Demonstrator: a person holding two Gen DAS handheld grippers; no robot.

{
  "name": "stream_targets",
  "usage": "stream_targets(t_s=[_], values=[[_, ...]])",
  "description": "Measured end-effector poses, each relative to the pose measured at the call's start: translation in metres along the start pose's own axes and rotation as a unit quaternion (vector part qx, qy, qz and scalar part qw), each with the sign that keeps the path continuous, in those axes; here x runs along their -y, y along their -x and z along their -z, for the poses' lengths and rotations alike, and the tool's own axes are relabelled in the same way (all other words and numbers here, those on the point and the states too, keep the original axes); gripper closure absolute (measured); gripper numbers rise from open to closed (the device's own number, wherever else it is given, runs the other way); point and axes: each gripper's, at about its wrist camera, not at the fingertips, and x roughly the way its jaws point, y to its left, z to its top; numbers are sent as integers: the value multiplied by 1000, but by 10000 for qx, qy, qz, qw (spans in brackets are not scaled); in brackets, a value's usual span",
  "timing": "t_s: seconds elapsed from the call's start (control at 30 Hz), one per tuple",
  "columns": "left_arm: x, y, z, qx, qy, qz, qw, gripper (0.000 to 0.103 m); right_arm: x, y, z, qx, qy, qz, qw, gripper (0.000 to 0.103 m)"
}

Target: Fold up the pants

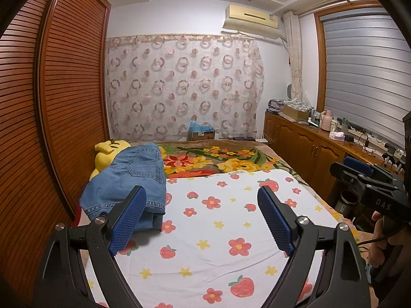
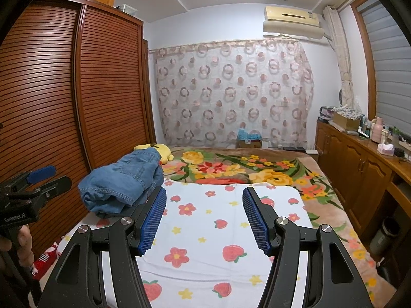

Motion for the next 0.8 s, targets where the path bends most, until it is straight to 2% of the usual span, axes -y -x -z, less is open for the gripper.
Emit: stream_targets(t_s=[0.8], values=[[0, 1, -1, 28, 2, 2, 10000, 14, 3, 2, 1, 3, 14, 8, 10000, 39]])
